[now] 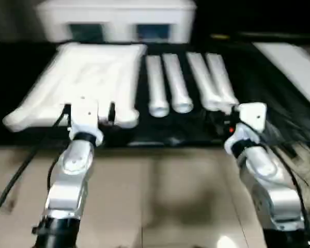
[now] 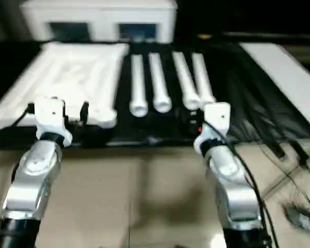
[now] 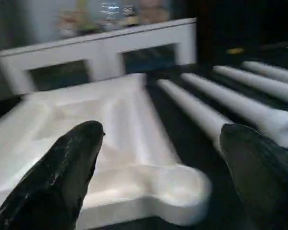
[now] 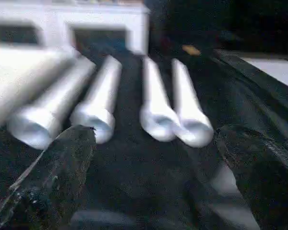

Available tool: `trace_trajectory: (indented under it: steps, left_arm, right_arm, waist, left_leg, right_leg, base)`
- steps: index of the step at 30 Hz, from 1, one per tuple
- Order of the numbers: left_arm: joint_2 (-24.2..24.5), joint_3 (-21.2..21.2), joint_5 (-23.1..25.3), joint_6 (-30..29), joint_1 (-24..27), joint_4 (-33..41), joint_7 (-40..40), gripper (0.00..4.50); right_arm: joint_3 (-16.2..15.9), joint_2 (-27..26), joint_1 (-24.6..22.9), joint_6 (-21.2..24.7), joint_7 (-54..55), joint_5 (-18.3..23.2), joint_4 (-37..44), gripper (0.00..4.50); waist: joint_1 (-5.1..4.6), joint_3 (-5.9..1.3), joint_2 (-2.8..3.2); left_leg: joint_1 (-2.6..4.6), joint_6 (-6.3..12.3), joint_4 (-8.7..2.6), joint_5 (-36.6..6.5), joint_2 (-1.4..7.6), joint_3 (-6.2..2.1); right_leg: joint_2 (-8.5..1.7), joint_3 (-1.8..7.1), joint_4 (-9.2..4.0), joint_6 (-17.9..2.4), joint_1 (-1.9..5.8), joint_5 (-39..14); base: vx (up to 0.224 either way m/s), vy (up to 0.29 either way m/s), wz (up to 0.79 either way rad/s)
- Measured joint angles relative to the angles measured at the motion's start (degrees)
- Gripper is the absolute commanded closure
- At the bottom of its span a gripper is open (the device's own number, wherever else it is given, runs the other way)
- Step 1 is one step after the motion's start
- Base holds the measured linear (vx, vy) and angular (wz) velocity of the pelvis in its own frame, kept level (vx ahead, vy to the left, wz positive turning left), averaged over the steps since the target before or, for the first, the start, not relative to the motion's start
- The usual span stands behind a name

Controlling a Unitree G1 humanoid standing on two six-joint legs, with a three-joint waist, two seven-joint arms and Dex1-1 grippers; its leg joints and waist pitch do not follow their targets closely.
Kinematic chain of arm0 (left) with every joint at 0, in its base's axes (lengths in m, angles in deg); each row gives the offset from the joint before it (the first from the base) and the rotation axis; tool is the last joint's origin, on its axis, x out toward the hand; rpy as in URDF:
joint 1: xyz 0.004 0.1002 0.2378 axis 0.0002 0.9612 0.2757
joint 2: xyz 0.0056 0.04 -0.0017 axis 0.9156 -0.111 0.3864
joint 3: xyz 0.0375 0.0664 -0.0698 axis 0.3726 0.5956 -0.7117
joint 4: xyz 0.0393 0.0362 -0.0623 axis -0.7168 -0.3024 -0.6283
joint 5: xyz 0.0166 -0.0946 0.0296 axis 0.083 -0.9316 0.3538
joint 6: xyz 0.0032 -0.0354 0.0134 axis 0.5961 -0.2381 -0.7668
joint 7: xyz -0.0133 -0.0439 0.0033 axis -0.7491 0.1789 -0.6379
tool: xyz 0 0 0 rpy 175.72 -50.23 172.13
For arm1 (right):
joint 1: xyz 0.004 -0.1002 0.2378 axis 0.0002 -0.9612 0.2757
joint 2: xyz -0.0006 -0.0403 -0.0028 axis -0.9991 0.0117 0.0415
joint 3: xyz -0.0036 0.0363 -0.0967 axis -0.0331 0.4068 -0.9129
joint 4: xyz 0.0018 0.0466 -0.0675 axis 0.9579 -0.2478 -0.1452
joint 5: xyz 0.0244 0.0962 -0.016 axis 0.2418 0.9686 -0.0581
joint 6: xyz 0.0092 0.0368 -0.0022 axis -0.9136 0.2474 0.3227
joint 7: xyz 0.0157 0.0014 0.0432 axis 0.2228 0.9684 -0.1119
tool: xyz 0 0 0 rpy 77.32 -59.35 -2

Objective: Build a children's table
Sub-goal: Move to table

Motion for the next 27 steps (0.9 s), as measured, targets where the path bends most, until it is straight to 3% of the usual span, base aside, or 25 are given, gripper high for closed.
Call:
trace_trajectory:
  steps: [1, 2, 3, 4, 5, 6, 7, 8, 9, 10, 11, 12, 13, 16, 21, 24, 25, 27]
  left_arm:
    - [0.47, 0.34, 0.52, -0.01, 0.9, 0.02, 0.06, 0.11]
    - [0.83, 0.18, 0.88, -0.01, 0.94, 0.11, 0.19, 0.11]
    - [0.77, -0.38, 0.89, 0.04, 0.63, 0.46, 0.56, 0.11]
    - [0.56, -1.41, 0.88, 0.02, 0.7, 0.6, 1.19, 0.11]
    - [0.62, -2.05, 0.88, -0.06, 0.98, 0.58, 1.41, 0.11]
    - [0.87, -2.35, 0.97, -0.19, 1.01, 0.59, 1.61, 0.11]
    - [1.38, -2.88, 1.34, -0.32, 1.03, 0.82, 1.66, 0.11]
    - [1.83, -3.53, 1.43, -0.36, 1.04, 1.26, 1.7, 0.11]
    - [1.99, -3.84, 1.54, -0.36, 1.19, 1.85, 1.72, 0.11]
    - [1.99, -3.8, 1.71, -0.36, 1.43, 2.54, 1.72, 0.11]
    - [1.85, -3.58, 1.88, -0.45, 1.88, 3.1, 1.7, 0.11]
    - [1.36, -3.23, 1.85, -0.53, 2.47, 3.6, 1.64, 0.11]
    - [0.98, -1.91, 1.65, -1.06, 2.81, 3.92, 1.11, 0.11]
    - [0.85, -0.85, 1.35, -2.58, 2.87, 4.65, 0.34, 0.11]
    - [0.48, -1.5, -0.17, -2.49, 3.04, 4.63, -0.98, 0.11]
    - [0.06, -1.88, -0.38, -2.07, 3.63, 4.45, -0.98, 0.11]
    - [0.18, -1.92, -0.33, -1.83, 4.02, 4.45, -0.98, 0.11]
    - [0.38, -1.8, -0.29, -1.76, 4.73, 4.13, -1.05, 0.11]
  right_arm:
    - [-0.31, -0.01, -0.02, -0.02, 0.59, -1.7, -0.75, 0.0]
    - [-0.68, -0.1, 0.03, -0.23, 0.61, -2.06, -0.61, 0.0]
    - [-0.97, -0.42, 0.15, -0.41, 0.58, -2.56, -0.5, 0.0]
    - [-1.68, -0.93, -0.3, -0.36, 0.56, -2.86, -0.73, 0.0]
    - [-2.61, -1.36, -0.5, -0.33, 0.43, -2.9, -0.74, 0.0]
    - [-3.31, -1.71, -0.42, -0.33, 0.39, -2.92, -0.73, 0.0]
    - [-3.95, -2.33, -0.26, -0.34, 0.3, -2.83, -0.71, 0.0]
    - [-4.05, -2.56, 0.09, -0.36, 0.1, -2.65, -0.65, 0.0]
    - [-3.96, -2.53, 0.42, -0.52, -0.12, -2.58, -0.54, 0.0]
    - [-3.91, -2.52, 0.89, -1.0, -0.29, -2.59, -0.35, 0.0]
    - [-3.88, -2.56, 0.79, -1.45, -0.36, -2.61, -0.19, 0.0]
    - [-3.56, -2.48, 0.24, -1.53, -0.33, -2.64, -0.22, 0.0]
    - [-2.73, -2.46, -1.09, -1.48, -0.21, -2.72, -0.58, 0.0]
    - [-1.48, -2.51, -1.96, -1.5, -0.35, -2.55, -1.07, 0.0]
    - [-1.22, -2.73, -1.94, -1.51, -0.42, -2.33, -0.74, 0.0]
    - [-1.22, -2.73, -1.94, -1.51, -0.64, -2.34, -0.71, 0.0]
    - [-1.22, -2.83, -1.94, -1.51, -0.81, -2.33, -0.65, 0.0]
    - [-1.08, -2.9, -1.95, -1.51, -0.92, -2.33, -0.51, 0.0]
  waist:
    - [-0.13, 0.05, -0.01]
    - [-0.5, -0.01, 0.66]
    - [-1.31, -0.05, 1.79]
    - [-2.59, 0.3, 1.97]
    - [-2.93, 0.43, 2.2]
    - [-2.89, 0.52, 2.35]
    - [-2.56, 0.52, 2.43]
    - [-2.27, 0.33, 2.12]
    - [-1.86, 0.11, 1.78]
    - [-1.19, -0.14, 1.24]
    - [-0.85, -0.42, 0.66]
    - [-0.39, -0.36, 0.9]
    - [0.76, -0.34, 0.91]
    - [1.75, -0.25, 0.92]
    - [2.19, 0.11, 1.19]
    - [1.68, 0.79, 1.59]
    - [1.25, 1.02, 1.92]
    - [0.21, 1.16, 2.14]
  left_leg:
    - [-0.21, -2.66, 1.99, 0.13, 1.35, -4.72]
    - [0.33, -4.61, -1.51, 0.71, 3.47, -5.85]
    - [0.65, -9.83, -5.03, 1.87, 6.12, -5.81]
    - [0.36, -8.98, -5.29, 2.23, 6.7, -5.36]
    - [0.37, -8.94, -5.77, 2.42, 6.92, -5.2]
    - [0.49, -8.62, -6.17, 2.85, 7.23, -5.17]
    - [0.56, -8.26, -6.96, 3.57, 7.61, -5.25]
    - [0.47, -7.93, -7.52, 4.25, 7.85, -5.23]
    - [0.23, -7.93, -7.91, 4.73, 7.83, -5.05]
    - [-0.23, -7.42, -7.88, 5.33, 7.69, -4.33]
    - [-0.7, -7.12, -7.81, 5.63, 7.32, -3.87]
    - [-1.09, -6.69, -7.87, 5.97, 7.15, -3.39]
    - [-1.35, -6.17, -8.71, 6.32, 6.79, -2.74]
    - [-1.06, -7.17, -9.93, 6.94, 7.16, -2.06]
    - [0.05, -8.03, -10.33, 7.27, 7.42, -1.76]
    - [1.75, -7.77, -10.83, 6.97, 7.33, -1.69]
    - [2.52, -7.8, -11.05, 6.65, 7.36, -1.81]
    - [3.4, -7.65, -11.2, 6.06, 7.31, -2.0]
  right_leg:
    - [-1.31, -0.41, -0.62, 0.57, 0.37, 0.75]
    - [-1.54, -1.27, -0.89, 0.82, 0.43, 1.14]
    - [-1.26, -2.07, -0.96, 1.06, 0.43, 1.4]
    - [-0.75, -1.07, -2.0, 0.8, 0.9, 1.09]
    - [0.15, -0.02, -2.59, -0.71, 1.31, 0.86]
    - [1.05, -0.2, -2.02, -2.52, 1.51, 0.27]
    - [2.44, -0.37, 0.61, -3.54, 1.49, -0.18]
    - [3.61, -0.58, 1.76, -3.84, 1.82, -0.39]
    - [4.18, -0.62, 1.93, -4.18, 2.21, -0.6]
    - [4.03, -0.15, 1.09, -4.09, 2.47, -2.18]
    - [3.47, 0.15, 0.17, -1.26, 2.77, -3.1]
    - [3.29, 0.15, 0.22, -0.04, 2.36, -2.81]
    - [2.94, 0.22, 0.51, -0.05, 1.79, -2.74]
    - [2.86, 0.25, 0.48, -0.24, 1.36, -2.31]
    - [2.84, 0.44, -0.33, 0.32, 2.14, -2.18]
    - [2.81, 0.28, -2.04, 0.45, 3.79, -2.24]
    - [2.78, -0.04, -3.02, 0.46, 4.8, -2.25]
    - [2.76, -0.26, -4.24, 0.46, 5.91, -2.25]
  base:
    - [-0.06, 0.206, -0.37]
    - [-0.06, 0.206, -0.37]
    - [-0.074, 0.187, -0.05]
    - [-0.064, 0.176, 0.28]
    - [-0.064, 0.176, 0.28]
    - [-0.052, 0.13, 0.2]
    - [-0.043, 0.056, 0.1]
    - [-0.043, 0.056, 0.1]
    - [0.0, 0.0, 0.0]
    - [-0.051, -0.044, 0.0]
    - [-0.051, -0.044, 0.0]
    - [-0.072, -0.052, -0.04]
    - [-0.065, -0.077, 0.02]
    - [-0.063, -0.057, 0.02]
    - [-0.023, -0.006, 0.0]
    - [-0.012, 0.044, -0.05]
    - [0.0, 0.0, 0.0]
    - [0.054, 0.072, -0.2]
